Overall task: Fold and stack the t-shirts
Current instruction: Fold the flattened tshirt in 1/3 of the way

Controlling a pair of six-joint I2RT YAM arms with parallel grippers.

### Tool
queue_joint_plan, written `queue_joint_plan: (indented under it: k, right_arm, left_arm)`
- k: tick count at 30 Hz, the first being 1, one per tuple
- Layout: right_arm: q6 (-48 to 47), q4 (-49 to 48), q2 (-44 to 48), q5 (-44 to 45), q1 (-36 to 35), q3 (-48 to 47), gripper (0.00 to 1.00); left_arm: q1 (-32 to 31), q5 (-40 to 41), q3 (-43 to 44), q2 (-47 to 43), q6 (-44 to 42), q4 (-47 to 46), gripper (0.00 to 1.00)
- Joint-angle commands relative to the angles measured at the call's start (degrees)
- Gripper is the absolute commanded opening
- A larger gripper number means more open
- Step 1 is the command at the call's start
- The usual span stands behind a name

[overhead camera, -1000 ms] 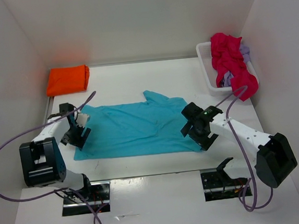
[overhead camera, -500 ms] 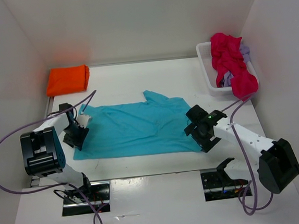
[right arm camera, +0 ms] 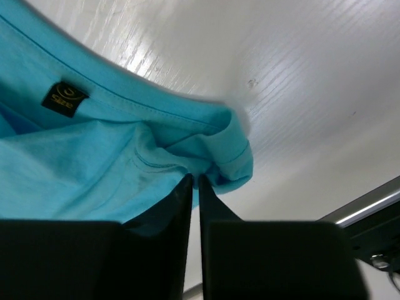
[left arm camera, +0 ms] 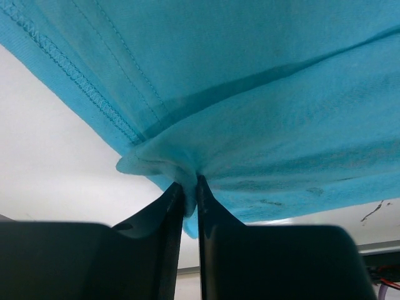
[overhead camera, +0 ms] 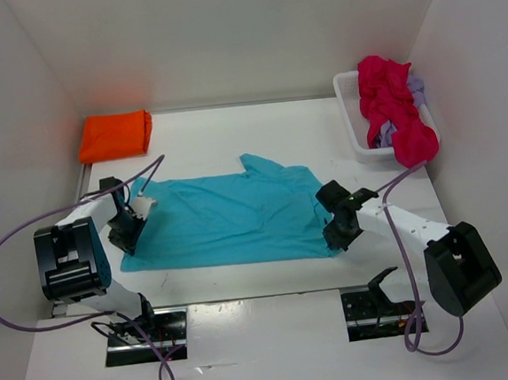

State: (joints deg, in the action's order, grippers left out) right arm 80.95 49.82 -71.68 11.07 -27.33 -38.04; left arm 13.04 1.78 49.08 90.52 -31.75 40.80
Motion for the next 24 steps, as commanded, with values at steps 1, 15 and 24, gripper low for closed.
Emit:
queue_joint_plan:
  k: [1,15,24]
  right_arm:
    - [-1.40,-3.24,-1.00,-1.22,0.35,0.86,0.06]
    - [3.51,1.41,6.54,-4.22,-8.96,1.48,0.00]
    - [7.38,7.56,9.54,-12.11,-13.71,3.32,0.00]
  left_arm:
    - [2.34,4.55,-3.55,2.73,-4.19,-3.36,0.18]
    - [2.34,11.92,-6.01,-1.40,-9.56,3.40,0.18]
    - [2.34,11.13,-5.57,-5.97,-12.81,12.29,0.22]
